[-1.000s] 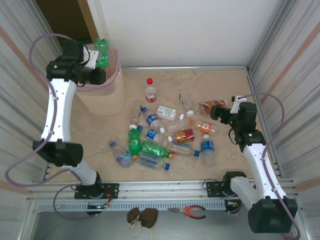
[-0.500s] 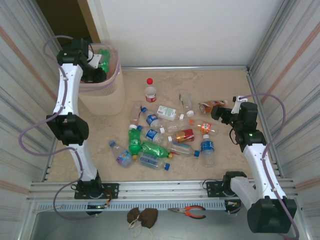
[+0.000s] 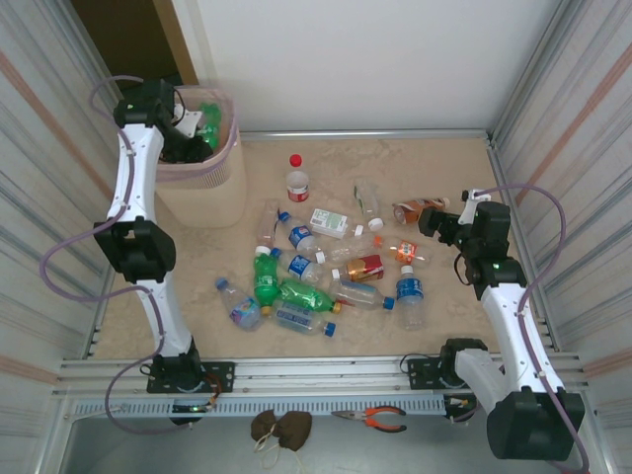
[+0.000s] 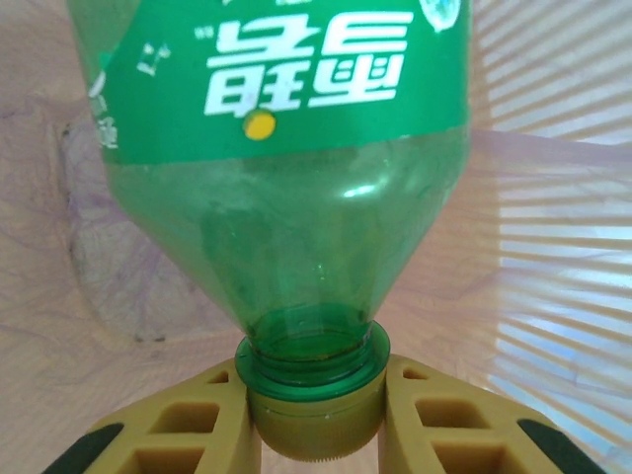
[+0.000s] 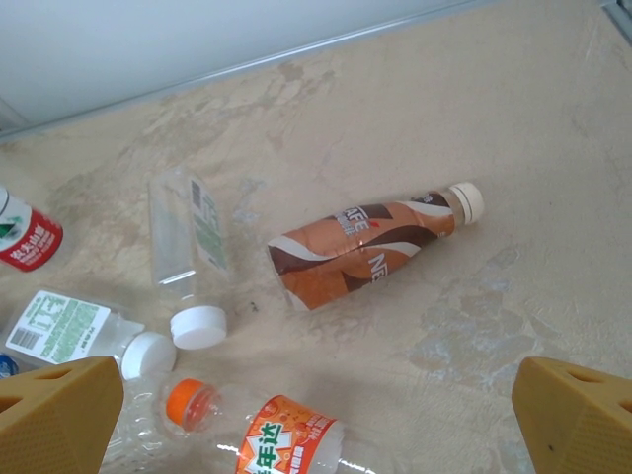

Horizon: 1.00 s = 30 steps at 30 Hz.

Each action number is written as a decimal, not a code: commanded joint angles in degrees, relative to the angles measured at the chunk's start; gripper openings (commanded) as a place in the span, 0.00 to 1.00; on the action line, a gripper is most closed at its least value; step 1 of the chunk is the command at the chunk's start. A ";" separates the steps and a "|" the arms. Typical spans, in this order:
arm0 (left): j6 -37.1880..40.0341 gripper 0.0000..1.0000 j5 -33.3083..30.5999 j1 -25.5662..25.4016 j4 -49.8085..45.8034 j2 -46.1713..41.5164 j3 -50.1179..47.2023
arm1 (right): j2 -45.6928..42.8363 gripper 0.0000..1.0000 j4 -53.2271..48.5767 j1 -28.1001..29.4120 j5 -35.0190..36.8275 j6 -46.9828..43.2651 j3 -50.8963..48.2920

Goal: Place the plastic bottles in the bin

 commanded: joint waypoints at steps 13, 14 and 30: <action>-1.83 0.15 -4.43 0.65 2.79 -3.43 3.49 | 0.41 1.00 0.92 -0.99 -0.73 1.52 0.24; -2.29 0.15 -4.72 0.64 2.99 -3.97 4.23 | 0.40 1.00 0.91 -1.07 -0.78 1.51 0.22; -4.55 0.12 -9.07 2.27 8.11 -0.90 1.81 | 0.90 1.00 1.18 -1.01 -0.69 1.51 -0.05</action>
